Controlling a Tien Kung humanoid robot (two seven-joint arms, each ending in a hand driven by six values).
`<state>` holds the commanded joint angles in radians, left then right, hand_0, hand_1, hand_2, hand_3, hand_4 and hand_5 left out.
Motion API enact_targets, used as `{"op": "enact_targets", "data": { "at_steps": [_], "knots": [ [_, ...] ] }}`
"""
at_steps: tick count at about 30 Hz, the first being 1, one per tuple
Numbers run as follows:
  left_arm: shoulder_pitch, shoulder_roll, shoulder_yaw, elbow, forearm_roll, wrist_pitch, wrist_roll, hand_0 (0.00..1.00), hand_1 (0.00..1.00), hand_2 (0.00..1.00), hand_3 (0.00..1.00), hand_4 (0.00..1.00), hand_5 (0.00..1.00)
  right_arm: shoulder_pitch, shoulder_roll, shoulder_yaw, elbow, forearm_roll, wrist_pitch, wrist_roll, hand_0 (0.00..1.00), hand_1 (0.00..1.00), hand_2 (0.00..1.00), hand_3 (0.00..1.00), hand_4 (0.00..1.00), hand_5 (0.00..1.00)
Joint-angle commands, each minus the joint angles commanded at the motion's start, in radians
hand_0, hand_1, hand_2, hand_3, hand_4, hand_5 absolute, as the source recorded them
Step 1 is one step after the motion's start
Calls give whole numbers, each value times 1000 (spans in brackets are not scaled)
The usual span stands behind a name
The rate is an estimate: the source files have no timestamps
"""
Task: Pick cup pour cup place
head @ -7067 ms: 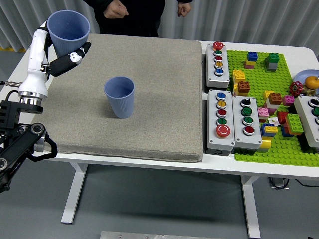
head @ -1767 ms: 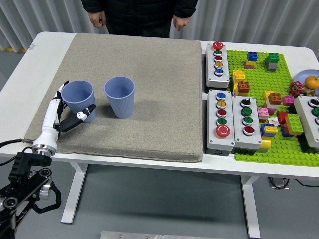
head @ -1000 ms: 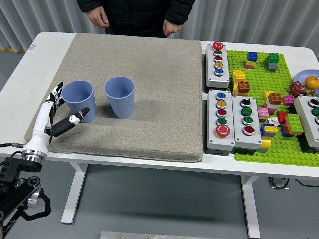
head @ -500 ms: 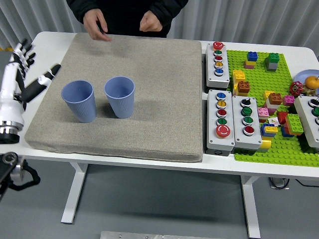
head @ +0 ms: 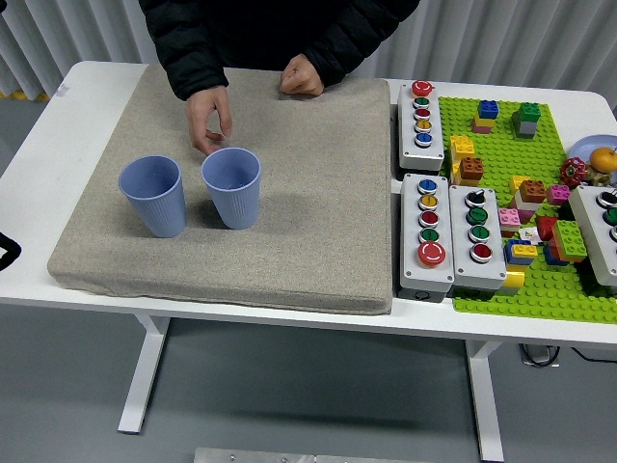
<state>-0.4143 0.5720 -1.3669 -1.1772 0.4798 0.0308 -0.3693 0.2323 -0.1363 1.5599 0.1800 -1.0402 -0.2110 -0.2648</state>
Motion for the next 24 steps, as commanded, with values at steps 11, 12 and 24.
{"op": "enact_targets", "data": {
  "at_steps": [11, 12, 24],
  "knots": [
    [-40, 22, 5, 116, -468, 3, -5, 822, 812, 901, 907, 812, 998, 8, -1, -11, 0, 16, -8, 1, 710, 650, 616, 574, 2, 2],
    [-37, 20, -1, 112, -496, 5, -3, 824, 813, 904, 908, 813, 998, 8, -1, -10, 0, 15, -8, 1, 710, 650, 616, 574, 2, 2],
    [-30, 14, -13, 85, -459, 28, 6, 826, 814, 906, 910, 812, 998, 1, 8, -1, 0, 17, -25, 3, 710, 650, 616, 574, 2, 7]
  ]
}}
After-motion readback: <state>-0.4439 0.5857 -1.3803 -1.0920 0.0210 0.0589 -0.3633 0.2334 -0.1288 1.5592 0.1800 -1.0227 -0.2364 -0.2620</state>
